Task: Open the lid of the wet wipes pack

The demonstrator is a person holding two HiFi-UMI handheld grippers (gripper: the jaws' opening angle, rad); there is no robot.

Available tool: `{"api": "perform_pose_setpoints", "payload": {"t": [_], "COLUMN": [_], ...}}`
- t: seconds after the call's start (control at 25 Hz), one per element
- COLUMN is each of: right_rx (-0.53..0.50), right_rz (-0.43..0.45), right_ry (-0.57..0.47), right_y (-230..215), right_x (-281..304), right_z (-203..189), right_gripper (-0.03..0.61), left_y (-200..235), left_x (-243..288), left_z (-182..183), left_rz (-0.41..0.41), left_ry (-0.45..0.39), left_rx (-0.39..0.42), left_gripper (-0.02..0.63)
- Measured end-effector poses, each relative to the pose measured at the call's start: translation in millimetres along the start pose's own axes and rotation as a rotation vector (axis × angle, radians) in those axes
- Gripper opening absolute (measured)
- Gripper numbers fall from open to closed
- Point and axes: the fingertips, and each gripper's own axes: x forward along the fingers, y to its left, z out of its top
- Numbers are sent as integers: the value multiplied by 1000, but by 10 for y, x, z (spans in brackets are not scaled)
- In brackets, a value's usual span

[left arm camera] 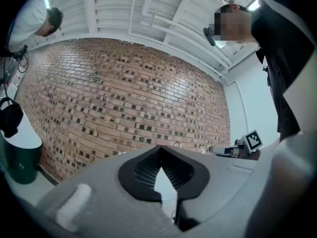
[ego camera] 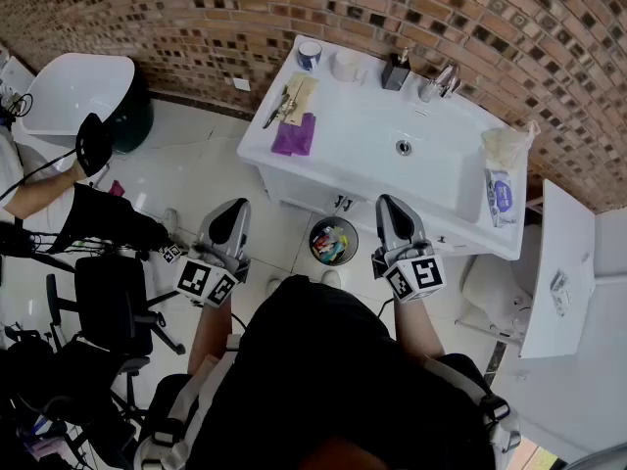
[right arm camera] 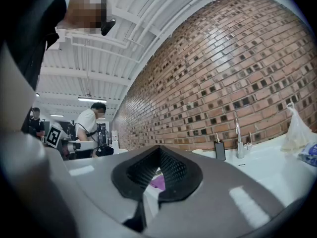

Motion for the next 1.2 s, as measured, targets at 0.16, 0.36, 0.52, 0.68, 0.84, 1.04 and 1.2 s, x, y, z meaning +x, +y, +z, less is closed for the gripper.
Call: {"api": "perform_pose_setpoints", "payload": {"t": [0.16, 0.36, 0.52, 0.68, 0.84, 1.04, 1.2], "right_rx": [6, 15, -12, -19, -21, -23, -38], "right_rz": [-24, -67, -101, -155, -204, -292, -341], "right_ry": [-4, -15, -21, -53, -52, -48, -63], "right_y": [-161, -335, -594, -911, -1145, -1342, -1294], "right_x": [-76, -259, -459, -674, -917, -1252, -1359], "right_z": [3, 34, 96, 212, 197, 132, 205], "right_gripper": [6, 6, 5, 5, 6, 5, 5], "left_y": [-45, -191, -401, -671, -915, -1103, -1276], "left_x": [84, 225, 424, 699, 908, 1121, 1215], "left_z": [-28, -74, -150, -152, -186, -227, -235], "left_rz": [1, -20, -57, -119, -161, -225, -312], "left_ry": [-1, 6, 15, 21, 18, 6, 25], "left_rx": [2, -7, -24, 0, -4, -5, 55], "left_gripper": [2, 2, 2, 2, 2, 2, 2]}}
